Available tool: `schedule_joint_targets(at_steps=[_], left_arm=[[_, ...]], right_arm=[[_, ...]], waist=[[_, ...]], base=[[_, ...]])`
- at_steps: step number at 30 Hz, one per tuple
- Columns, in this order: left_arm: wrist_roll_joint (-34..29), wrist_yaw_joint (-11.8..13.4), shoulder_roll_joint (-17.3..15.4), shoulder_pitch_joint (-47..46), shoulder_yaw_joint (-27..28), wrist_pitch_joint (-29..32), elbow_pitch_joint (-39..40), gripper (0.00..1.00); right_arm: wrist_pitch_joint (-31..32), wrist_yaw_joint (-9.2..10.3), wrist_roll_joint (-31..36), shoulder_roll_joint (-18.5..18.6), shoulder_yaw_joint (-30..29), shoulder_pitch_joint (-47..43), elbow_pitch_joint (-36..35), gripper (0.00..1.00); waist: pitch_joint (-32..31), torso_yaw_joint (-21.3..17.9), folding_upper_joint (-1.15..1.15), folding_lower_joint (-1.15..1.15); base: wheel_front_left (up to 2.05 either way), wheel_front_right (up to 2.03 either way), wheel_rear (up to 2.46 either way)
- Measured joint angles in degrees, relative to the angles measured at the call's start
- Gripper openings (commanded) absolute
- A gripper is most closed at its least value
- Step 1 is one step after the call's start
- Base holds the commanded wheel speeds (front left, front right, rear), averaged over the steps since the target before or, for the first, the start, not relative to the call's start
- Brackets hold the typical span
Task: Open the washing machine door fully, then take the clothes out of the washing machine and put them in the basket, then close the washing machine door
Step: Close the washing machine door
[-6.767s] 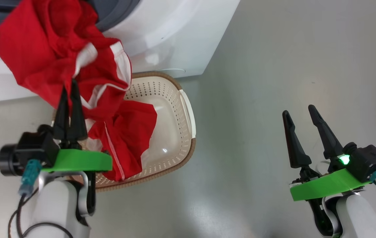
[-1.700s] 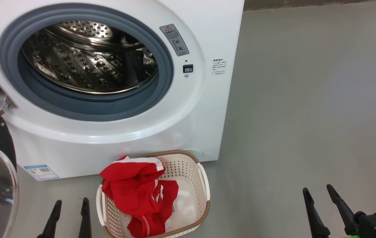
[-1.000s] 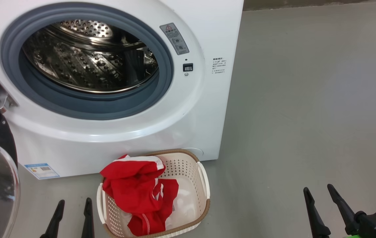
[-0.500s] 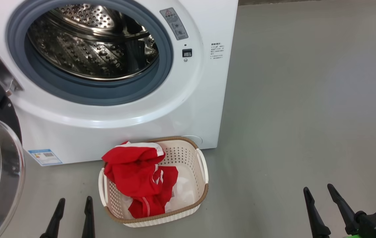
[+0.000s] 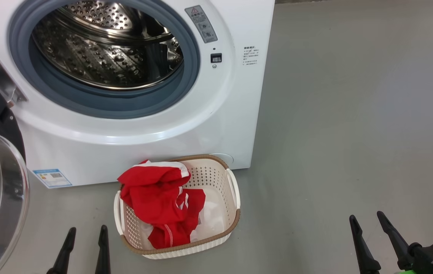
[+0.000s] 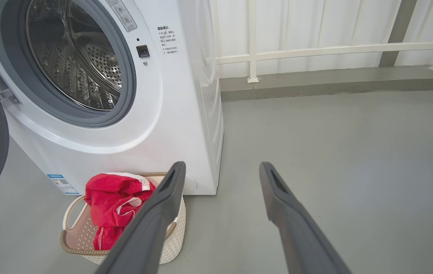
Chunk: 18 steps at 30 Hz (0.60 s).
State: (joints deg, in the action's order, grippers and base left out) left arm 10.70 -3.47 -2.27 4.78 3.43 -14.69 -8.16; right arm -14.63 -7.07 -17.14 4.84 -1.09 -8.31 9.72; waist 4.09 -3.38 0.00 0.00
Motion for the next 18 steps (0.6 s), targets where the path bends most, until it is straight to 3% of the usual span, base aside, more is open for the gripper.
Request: schedule_joint_targets(at_steps=[9, 18], left_arm=[[0.6, 0.7, 0.0, -0.1, -0.7, 0.0, -0.1, 1.00], [1.7, 2.3, 0.0, -0.1, -1.7, 0.0, -0.1, 1.00]], right_arm=[[0.0, 0.00, 0.0, 0.0, 0.0, 0.0, -0.1, 1.00], [0.0, 0.00, 0.0, 0.4, 0.7, 0.1, -0.1, 1.00]], waist=[[0.4, 1.7, 0.00, 0.00], [0.4, 6.4, 0.00, 0.00]], base=[[0.00, 0.00, 0.00], [0.00, 0.00, 0.00]])
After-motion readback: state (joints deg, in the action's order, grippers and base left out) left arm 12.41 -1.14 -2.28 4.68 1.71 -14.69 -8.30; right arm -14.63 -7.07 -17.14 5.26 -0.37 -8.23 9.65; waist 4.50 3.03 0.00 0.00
